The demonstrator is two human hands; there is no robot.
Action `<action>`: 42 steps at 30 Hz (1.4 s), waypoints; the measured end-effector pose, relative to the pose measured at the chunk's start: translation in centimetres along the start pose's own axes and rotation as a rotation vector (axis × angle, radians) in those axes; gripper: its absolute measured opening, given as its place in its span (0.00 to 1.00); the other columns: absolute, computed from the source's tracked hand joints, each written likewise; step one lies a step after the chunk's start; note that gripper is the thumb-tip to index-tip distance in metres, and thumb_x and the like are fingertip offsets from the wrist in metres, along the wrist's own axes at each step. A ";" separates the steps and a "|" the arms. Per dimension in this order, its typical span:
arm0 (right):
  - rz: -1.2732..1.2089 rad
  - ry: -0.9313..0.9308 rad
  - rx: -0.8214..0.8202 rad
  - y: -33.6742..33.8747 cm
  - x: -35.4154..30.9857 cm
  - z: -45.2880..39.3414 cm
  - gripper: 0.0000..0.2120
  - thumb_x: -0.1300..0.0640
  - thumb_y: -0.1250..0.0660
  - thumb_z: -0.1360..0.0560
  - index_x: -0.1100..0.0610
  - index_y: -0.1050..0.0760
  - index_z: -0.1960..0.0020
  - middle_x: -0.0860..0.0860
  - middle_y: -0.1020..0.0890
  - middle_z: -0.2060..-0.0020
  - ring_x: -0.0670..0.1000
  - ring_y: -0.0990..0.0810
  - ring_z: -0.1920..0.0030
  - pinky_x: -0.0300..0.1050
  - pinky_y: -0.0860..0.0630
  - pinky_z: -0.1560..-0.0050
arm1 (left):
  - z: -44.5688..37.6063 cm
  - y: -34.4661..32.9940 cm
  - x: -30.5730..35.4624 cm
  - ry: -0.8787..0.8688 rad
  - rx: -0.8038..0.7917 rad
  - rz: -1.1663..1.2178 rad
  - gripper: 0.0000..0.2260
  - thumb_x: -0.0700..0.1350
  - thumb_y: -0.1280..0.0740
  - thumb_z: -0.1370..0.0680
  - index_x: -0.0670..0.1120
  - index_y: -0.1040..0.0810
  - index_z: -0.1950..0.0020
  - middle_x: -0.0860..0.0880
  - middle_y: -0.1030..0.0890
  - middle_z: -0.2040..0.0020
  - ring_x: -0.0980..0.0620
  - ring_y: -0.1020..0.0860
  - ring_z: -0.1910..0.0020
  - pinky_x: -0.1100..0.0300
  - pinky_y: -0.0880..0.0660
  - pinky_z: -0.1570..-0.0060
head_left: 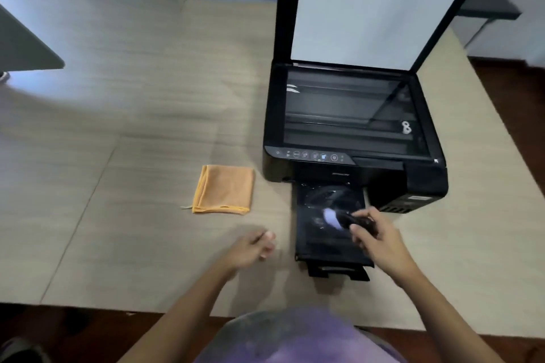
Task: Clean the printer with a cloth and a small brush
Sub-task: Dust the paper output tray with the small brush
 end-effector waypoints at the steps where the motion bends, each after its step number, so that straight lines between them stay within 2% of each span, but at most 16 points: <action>1: -0.040 -0.030 0.010 1.5 0.9 0.4 0.07 0.65 0.35 0.24 0.55 0.25 0.52 0.52 0.22 0.71 0.50 0.28 0.72 0.40 0.31 0.72 | -0.5 -2.4 -0.6 0.057 -0.062 0.009 0.13 0.53 0.43 0.17 0.48 0.23 0.44 0.50 0.19 0.54 0.53 0.20 0.54 0.60 0.24 0.51; 3: -0.058 -0.066 -0.018 2.7 2.0 1.3 0.06 0.65 0.35 0.24 0.55 0.23 0.53 0.54 0.22 0.73 0.51 0.28 0.72 0.41 0.31 0.73 | -1.3 -5.6 -1.3 0.138 -0.105 0.064 0.14 0.55 0.44 0.17 0.51 0.24 0.40 0.48 0.18 0.48 0.50 0.18 0.49 0.59 0.23 0.50; 5: -0.064 -0.066 -0.077 2.1 2.4 1.9 0.04 0.63 0.34 0.24 0.56 0.22 0.55 0.55 0.22 0.73 0.52 0.28 0.72 0.41 0.30 0.74 | -1.7 -7.2 -1.3 0.163 -0.089 0.110 0.14 0.53 0.44 0.17 0.50 0.24 0.38 0.49 0.18 0.49 0.55 0.19 0.56 0.63 0.24 0.55; 8: -0.040 -0.025 -0.128 0.6 1.8 2.0 0.05 0.59 0.33 0.24 0.55 0.21 0.59 0.55 0.21 0.72 0.49 0.26 0.73 0.43 0.29 0.73 | -1.9 -7.8 -1.3 0.159 -0.038 0.140 0.12 0.52 0.43 0.17 0.48 0.23 0.45 0.55 0.19 0.63 0.63 0.23 0.69 0.66 0.28 0.62; 10: 0.025 0.068 -0.188 -0.9 0.7 2.1 0.03 0.57 0.32 0.25 0.53 0.20 0.58 0.51 0.20 0.71 0.47 0.24 0.72 0.41 0.26 0.69 | -1.7 -7.8 -1.7 0.169 -0.030 0.180 0.13 0.53 0.44 0.17 0.49 0.24 0.50 0.56 0.19 0.66 0.62 0.23 0.69 0.65 0.29 0.60; 13: 0.385 0.298 -0.372 -3.6 -0.1 3.1 0.04 0.54 0.32 0.26 0.50 0.20 0.53 0.46 0.16 0.62 0.42 0.22 0.63 0.29 0.30 0.60 | -1.6 -8.1 -1.9 0.176 -0.016 0.203 0.15 0.54 0.45 0.17 0.49 0.23 0.47 0.51 0.18 0.57 0.57 0.22 0.61 0.62 0.28 0.55; 15: 0.607 0.345 -0.433 -3.3 1.0 3.0 0.06 0.53 0.35 0.25 0.52 0.21 0.51 0.49 0.16 0.57 0.46 0.21 0.56 0.34 0.31 0.58 | -1.5 -8.1 -1.9 0.178 0.004 0.193 0.14 0.54 0.45 0.16 0.49 0.23 0.47 0.50 0.19 0.55 0.56 0.23 0.59 0.62 0.28 0.56; 17: 0.825 0.255 -0.424 -0.5 2.2 2.1 0.08 0.52 0.37 0.25 0.55 0.23 0.54 0.56 0.17 0.56 0.56 0.20 0.53 0.45 0.30 0.58 | -1.6 -8.2 -2.0 0.181 0.024 0.189 0.14 0.55 0.45 0.17 0.49 0.24 0.48 0.50 0.20 0.55 0.56 0.23 0.60 0.62 0.28 0.57; 20: 1.053 0.155 -0.360 3.5 2.3 1.1 0.09 0.52 0.37 0.25 0.58 0.24 0.55 0.59 0.18 0.55 0.60 0.21 0.52 0.45 0.34 0.61 | -1.4 -8.2 -2.1 0.156 0.056 0.227 0.15 0.54 0.46 0.16 0.48 0.24 0.52 0.53 0.21 0.64 0.58 0.26 0.66 0.64 0.30 0.61; 23: 0.818 0.291 -0.304 0.4 -0.8 1.7 0.08 0.52 0.37 0.24 0.56 0.22 0.52 0.55 0.16 0.56 0.57 0.20 0.53 0.47 0.28 0.57 | -1.1 -8.3 -1.9 0.122 0.075 0.275 0.16 0.52 0.47 0.16 0.47 0.25 0.55 0.55 0.23 0.69 0.58 0.27 0.68 0.65 0.31 0.65; 26: 0.724 0.302 -0.466 -4.5 0.3 3.0 0.09 0.51 0.37 0.24 0.53 0.22 0.50 0.54 0.16 0.54 0.56 0.20 0.51 0.49 0.25 0.53 | -1.0 -8.7 -1.9 0.123 0.067 0.293 0.16 0.52 0.46 0.16 0.46 0.26 0.57 0.52 0.26 0.69 0.58 0.28 0.70 0.67 0.31 0.68; 29: 0.840 0.132 -0.349 -0.8 3.2 1.2 0.09 0.51 0.38 0.25 0.56 0.25 0.56 0.59 0.18 0.55 0.61 0.21 0.52 0.48 0.30 0.59 | -1.2 -8.4 -2.2 0.127 0.047 0.264 0.15 0.53 0.45 0.16 0.47 0.26 0.55 0.51 0.27 0.67 0.57 0.29 0.66 0.67 0.29 0.64; 32: 0.833 0.026 -0.149 5.3 2.4 -0.1 0.14 0.53 0.35 0.26 0.56 0.31 0.68 0.58 0.23 0.68 0.60 0.26 0.65 0.44 0.36 0.65 | -1.3 -8.2 -2.4 0.129 0.018 0.232 0.15 0.53 0.45 0.16 0.46 0.25 0.51 0.53 0.23 0.67 0.58 0.26 0.66 0.66 0.28 0.61; 35: 0.621 0.161 0.122 7.1 -1.8 -1.1 0.07 0.57 0.34 0.25 0.58 0.22 0.60 0.55 0.19 0.69 0.55 0.24 0.68 0.45 0.30 0.65 | -1.4 -8.2 -2.5 0.123 -0.012 0.220 0.15 0.54 0.45 0.16 0.45 0.25 0.51 0.52 0.22 0.66 0.57 0.26 0.65 0.64 0.28 0.59; 37: 0.564 0.191 0.256 6.3 -3.3 -2.2 0.08 0.58 0.36 0.24 0.61 0.21 0.52 0.59 0.16 0.65 0.60 0.19 0.64 0.49 0.23 0.62 | -1.4 -8.3 -2.4 0.138 -0.023 0.215 0.15 0.53 0.45 0.16 0.46 0.24 0.51 0.50 0.21 0.64 0.57 0.25 0.64 0.63 0.28 0.58; 42: 0.605 -0.039 0.339 4.0 -1.8 -6.3 0.13 0.55 0.38 0.22 0.66 0.24 0.51 0.67 0.18 0.58 0.68 0.20 0.55 0.55 0.25 0.58 | -0.9 -8.1 -1.9 0.155 -0.037 0.198 0.14 0.53 0.44 0.16 0.49 0.22 0.51 0.51 0.19 0.60 0.58 0.21 0.62 0.63 0.30 0.59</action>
Point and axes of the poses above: each hand's wrist, its own z-axis away from the middle knuckle, its own y-axis out of the back of the hand, x = y × z, the point moved 9 cm from there along -z, towards the middle knuckle
